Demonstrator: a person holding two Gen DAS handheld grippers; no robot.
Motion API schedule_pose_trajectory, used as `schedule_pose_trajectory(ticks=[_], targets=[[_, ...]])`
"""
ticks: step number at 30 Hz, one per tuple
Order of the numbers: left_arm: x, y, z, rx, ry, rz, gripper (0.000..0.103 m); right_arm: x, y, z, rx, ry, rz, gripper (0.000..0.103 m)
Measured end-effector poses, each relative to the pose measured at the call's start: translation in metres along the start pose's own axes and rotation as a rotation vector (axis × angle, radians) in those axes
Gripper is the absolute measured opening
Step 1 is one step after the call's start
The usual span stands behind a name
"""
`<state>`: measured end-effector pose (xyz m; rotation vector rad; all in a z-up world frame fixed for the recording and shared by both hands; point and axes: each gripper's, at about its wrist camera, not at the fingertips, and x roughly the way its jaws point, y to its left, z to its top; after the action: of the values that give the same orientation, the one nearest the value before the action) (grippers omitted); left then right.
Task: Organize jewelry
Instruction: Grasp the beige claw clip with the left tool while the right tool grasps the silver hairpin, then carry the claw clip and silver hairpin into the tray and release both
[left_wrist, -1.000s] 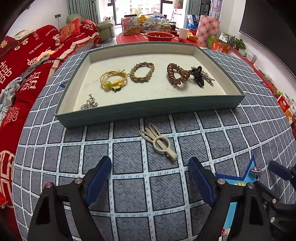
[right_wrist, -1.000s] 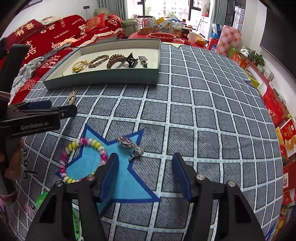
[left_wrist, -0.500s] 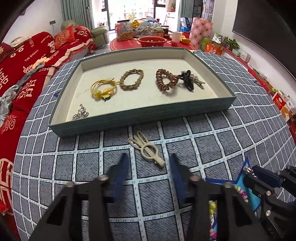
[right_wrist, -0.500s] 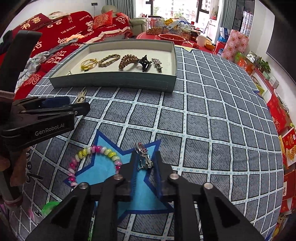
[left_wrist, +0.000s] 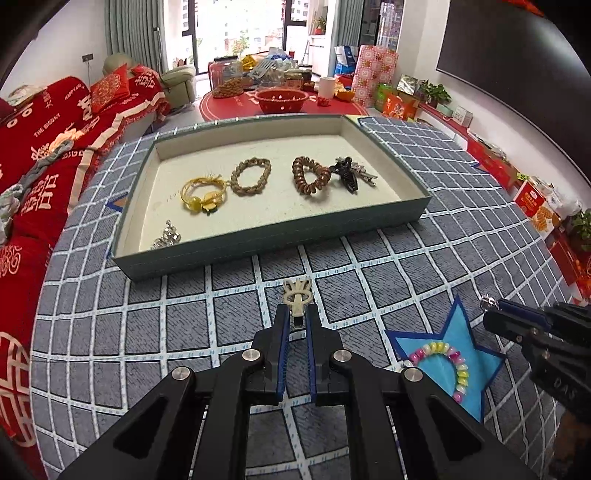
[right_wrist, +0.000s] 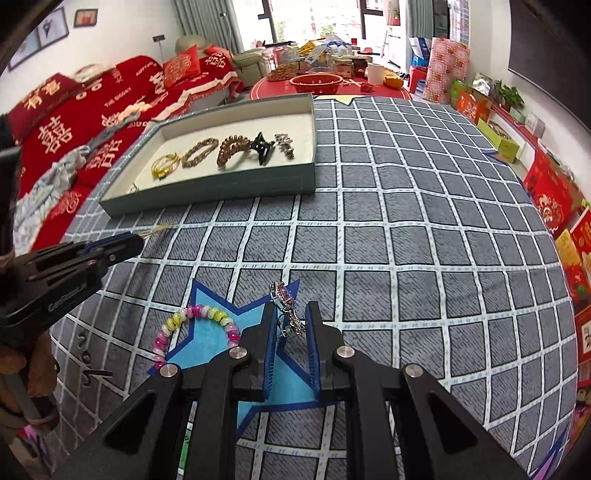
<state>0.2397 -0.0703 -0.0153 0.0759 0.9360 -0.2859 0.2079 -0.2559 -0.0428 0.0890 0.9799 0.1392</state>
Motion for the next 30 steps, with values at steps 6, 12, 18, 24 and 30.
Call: schedule_pose_trajectory(ticks=[6,12,18,24,30], targets=[[-0.025,0.011,0.005,0.017,-0.051,-0.018,0.022,-0.012,-0.004,0.004,0.024,-0.017,0.007,0.017],[-0.043,0.024,0.011,0.017,-0.086,-0.04,0.022,-0.022,0.003,0.012,0.016,-0.036,0.01,0.017],[-0.053,0.036,0.018,-0.001,-0.1,-0.059,0.022,-0.031,0.014,0.024,0.002,-0.058,0.025,0.017],[-0.064,0.051,0.039,-0.015,-0.132,-0.057,0.022,-0.042,0.021,0.054,0.004,-0.09,0.051,0.017],[-0.063,0.07,0.066,-0.035,-0.146,-0.048,0.022,-0.039,0.031,0.097,0.001,-0.109,0.072,0.017]])
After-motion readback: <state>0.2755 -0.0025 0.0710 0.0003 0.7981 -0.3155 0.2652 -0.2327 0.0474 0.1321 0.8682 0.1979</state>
